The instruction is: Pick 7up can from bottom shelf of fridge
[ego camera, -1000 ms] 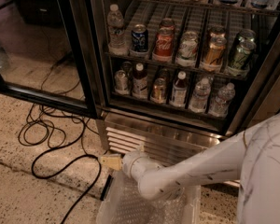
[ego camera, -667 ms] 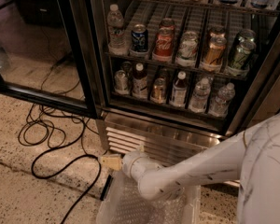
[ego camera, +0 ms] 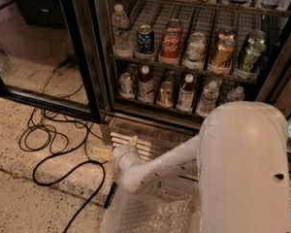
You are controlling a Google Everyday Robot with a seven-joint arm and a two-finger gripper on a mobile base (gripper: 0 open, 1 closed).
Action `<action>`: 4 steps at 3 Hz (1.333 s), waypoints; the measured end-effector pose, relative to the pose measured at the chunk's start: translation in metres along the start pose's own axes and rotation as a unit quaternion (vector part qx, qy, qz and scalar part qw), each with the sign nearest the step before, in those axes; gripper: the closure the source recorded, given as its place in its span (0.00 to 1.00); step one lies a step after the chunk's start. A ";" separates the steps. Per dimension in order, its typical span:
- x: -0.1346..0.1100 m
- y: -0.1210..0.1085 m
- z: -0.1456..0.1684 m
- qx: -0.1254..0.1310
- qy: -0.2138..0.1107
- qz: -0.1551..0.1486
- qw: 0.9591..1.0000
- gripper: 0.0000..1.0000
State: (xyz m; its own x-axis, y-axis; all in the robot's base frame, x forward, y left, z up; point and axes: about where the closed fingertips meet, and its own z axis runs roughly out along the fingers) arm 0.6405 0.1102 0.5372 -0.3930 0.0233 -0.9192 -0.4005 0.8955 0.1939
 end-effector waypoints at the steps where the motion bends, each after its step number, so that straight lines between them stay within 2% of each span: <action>1: -0.001 0.001 0.001 -0.002 -0.002 0.001 1.000 0.00; 2: -0.003 0.004 0.012 -0.001 -0.012 0.000 1.000 0.00; 3: -0.020 -0.007 0.024 0.043 -0.050 -0.010 0.998 0.00; 4: -0.037 -0.021 0.031 0.077 -0.082 -0.031 0.993 0.00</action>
Offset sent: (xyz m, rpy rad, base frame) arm 0.0523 0.0030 0.0217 0.0036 -0.1844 -0.1766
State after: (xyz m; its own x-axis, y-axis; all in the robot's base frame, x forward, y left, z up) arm 0.6889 0.1047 0.5569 -0.2260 0.0267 -0.9738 -0.2826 0.9548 0.0918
